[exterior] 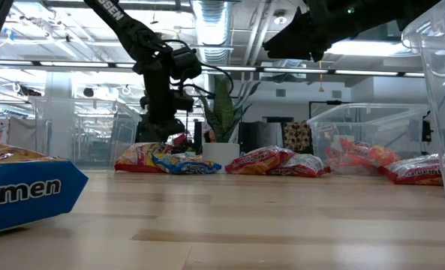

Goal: Sort Maruchan noodles
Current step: Put the orange noodle pack in the top right transparent bin

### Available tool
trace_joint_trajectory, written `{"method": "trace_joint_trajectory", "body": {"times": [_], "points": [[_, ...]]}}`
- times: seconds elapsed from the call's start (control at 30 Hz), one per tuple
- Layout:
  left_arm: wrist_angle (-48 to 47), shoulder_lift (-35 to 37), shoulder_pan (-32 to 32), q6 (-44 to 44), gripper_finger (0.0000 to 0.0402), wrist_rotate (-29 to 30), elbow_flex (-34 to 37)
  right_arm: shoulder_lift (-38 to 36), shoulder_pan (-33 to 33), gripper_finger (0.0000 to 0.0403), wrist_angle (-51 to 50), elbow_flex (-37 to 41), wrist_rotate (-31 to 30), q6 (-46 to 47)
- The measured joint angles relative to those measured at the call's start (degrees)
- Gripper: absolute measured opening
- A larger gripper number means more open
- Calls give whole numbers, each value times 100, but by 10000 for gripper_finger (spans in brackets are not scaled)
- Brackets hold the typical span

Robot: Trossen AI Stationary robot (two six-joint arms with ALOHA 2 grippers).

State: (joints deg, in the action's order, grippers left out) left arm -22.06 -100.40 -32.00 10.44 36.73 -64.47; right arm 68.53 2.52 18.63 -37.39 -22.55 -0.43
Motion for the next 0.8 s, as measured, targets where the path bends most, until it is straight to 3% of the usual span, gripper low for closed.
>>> {"method": "trace_joint_trajectory", "body": {"times": [0.8], "points": [[246, 0, -151, 2013, 0, -20, 108, 2, 0, 226, -15, 0, 0, 9]]}}
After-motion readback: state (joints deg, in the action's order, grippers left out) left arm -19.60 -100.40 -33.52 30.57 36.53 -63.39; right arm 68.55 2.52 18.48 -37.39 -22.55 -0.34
